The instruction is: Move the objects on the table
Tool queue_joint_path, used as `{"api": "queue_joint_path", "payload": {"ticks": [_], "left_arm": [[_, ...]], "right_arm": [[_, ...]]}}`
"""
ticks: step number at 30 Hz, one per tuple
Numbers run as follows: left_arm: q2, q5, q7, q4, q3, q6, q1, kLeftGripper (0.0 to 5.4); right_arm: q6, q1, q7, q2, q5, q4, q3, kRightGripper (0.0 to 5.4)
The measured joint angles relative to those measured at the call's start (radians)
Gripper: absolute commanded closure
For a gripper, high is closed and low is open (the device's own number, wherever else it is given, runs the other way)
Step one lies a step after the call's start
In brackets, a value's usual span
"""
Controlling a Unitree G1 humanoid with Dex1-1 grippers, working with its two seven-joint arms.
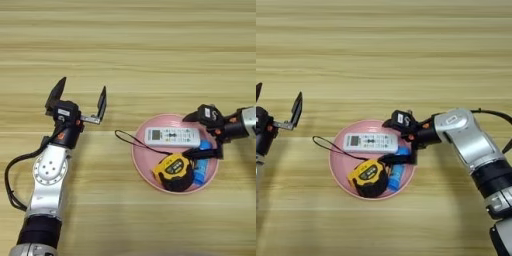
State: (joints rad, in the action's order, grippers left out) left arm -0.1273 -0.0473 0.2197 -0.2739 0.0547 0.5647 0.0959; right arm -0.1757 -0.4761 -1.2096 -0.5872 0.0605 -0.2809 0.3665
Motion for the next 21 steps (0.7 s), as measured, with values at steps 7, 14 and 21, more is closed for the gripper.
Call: {"api": "queue_joint_path", "payload": {"ticks": [7,14,21], "left_arm": [[0.001,0.000,-0.003,0.000,0.000,0.003,0.000,0.00],[0.002,0.000,-0.011,0.000,-0.001,0.005,0.000,0.00],[0.005,0.002,-0.013,-0.002,-0.003,0.014,0.000,0.00]], "right_arm": [[0.040,-0.002,0.001,0.015,-0.038,-0.035,0.027,1.08],[0.052,-0.002,0.002,0.041,-0.049,-0.045,0.037,1.90],[0.055,0.001,0.003,0.046,-0.052,-0.049,0.035,2.49]]}}
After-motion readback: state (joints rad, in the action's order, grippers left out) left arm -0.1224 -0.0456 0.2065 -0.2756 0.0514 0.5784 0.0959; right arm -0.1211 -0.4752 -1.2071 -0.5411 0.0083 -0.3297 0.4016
